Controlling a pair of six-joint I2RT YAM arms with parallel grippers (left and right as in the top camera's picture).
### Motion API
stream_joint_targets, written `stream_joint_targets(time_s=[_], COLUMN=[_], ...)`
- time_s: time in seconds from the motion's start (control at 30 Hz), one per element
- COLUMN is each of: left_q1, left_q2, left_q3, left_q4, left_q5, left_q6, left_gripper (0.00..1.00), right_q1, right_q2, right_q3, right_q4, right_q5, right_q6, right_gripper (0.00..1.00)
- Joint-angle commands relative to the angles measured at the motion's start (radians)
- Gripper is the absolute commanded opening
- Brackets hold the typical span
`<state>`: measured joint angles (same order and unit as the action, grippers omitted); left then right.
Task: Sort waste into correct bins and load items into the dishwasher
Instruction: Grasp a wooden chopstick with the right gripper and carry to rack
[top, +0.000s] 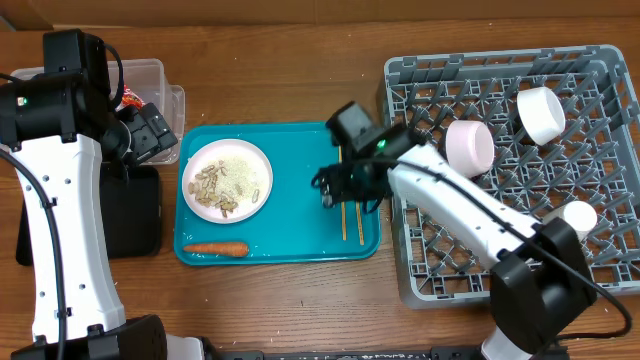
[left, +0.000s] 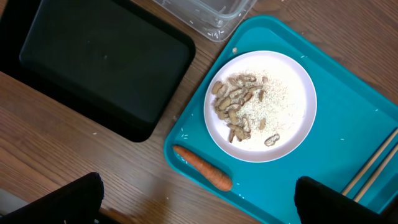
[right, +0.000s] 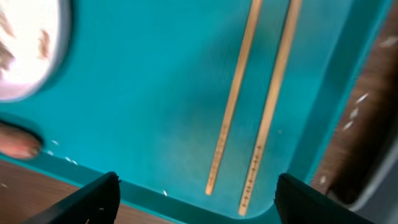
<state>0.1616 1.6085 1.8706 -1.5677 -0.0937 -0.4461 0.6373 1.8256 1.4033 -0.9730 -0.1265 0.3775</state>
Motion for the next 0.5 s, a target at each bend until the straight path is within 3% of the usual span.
stream_joint_targets(time_s=[0.0,0.47], left_q1=[0.002,0.002], left_q2=[0.002,0.002], left_q3=[-0.003,-0.003], left_q4=[0.000,0.002], left_q5=[0.009,0.009], left_q6=[0.004,0.004], left_gripper=[1.00,1.00], right_q1=[0.025,0.031], right_q2=[0.026,0.153], right_q3=[-0.066,-0.069], right_q4=[0.064,0.108], right_q5=[0.004,0.017], right_q6=[-0.003,-0.003], right_gripper=[0.80,0.76])
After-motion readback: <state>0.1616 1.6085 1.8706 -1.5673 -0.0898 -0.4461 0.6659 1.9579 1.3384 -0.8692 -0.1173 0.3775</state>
